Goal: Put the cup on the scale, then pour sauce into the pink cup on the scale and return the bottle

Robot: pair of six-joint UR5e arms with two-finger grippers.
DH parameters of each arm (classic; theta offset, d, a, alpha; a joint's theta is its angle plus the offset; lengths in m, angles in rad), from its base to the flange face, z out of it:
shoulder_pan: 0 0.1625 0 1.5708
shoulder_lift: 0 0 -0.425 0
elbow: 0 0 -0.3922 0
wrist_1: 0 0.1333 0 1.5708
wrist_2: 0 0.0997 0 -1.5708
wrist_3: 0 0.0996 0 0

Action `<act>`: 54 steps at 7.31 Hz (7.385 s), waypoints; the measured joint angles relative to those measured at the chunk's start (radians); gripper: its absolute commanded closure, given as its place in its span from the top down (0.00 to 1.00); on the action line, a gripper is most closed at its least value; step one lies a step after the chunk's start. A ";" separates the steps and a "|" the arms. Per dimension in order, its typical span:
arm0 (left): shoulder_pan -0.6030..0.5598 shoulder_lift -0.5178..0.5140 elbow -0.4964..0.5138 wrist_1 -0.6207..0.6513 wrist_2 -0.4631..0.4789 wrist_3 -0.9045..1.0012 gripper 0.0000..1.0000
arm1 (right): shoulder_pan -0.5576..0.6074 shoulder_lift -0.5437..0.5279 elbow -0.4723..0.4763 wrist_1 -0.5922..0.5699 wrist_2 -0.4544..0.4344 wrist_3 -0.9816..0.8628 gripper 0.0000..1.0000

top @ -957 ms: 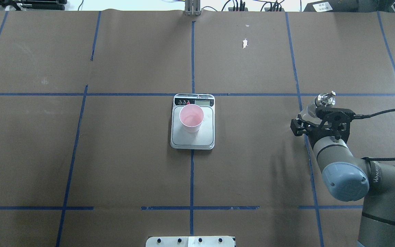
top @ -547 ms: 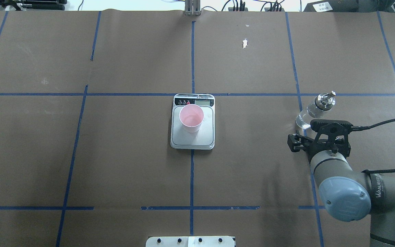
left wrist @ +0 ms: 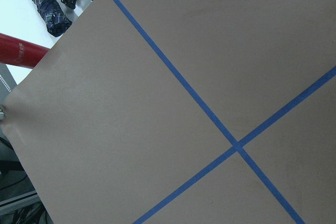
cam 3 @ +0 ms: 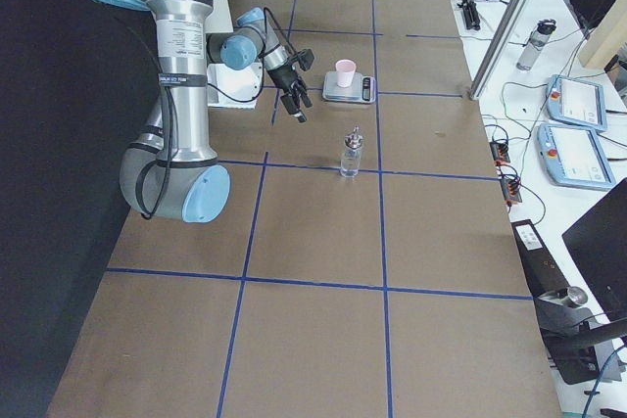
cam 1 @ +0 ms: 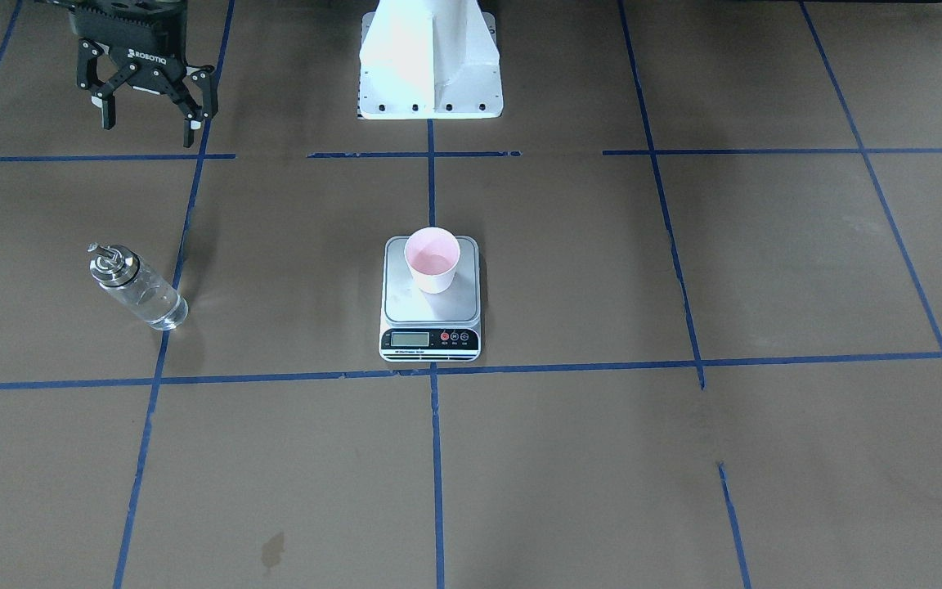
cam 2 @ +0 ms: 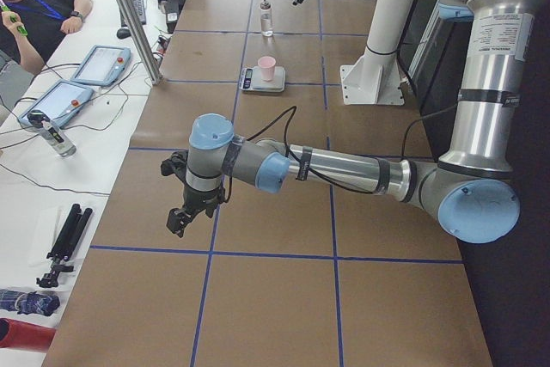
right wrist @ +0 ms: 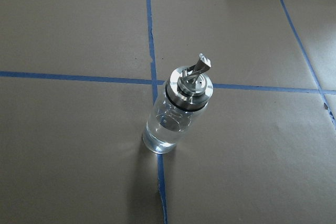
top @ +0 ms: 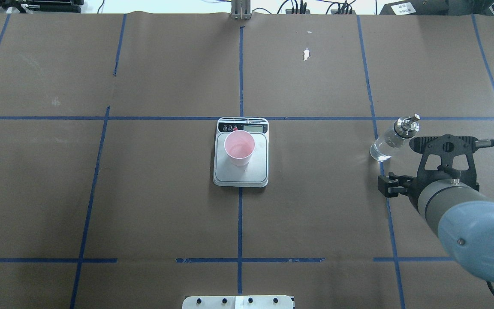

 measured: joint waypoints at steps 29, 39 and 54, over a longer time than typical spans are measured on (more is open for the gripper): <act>-0.003 0.035 0.163 0.179 -0.152 -0.005 1.00 | 1.145 -0.096 -0.849 0.436 1.023 -1.377 1.00; -0.034 0.049 0.084 0.164 -0.264 -0.317 1.00 | 1.145 -0.097 -0.851 0.433 1.021 -1.377 1.00; -0.061 0.049 0.075 0.162 -0.262 -0.351 1.00 | 1.145 -0.100 -0.861 0.502 1.015 -1.189 1.00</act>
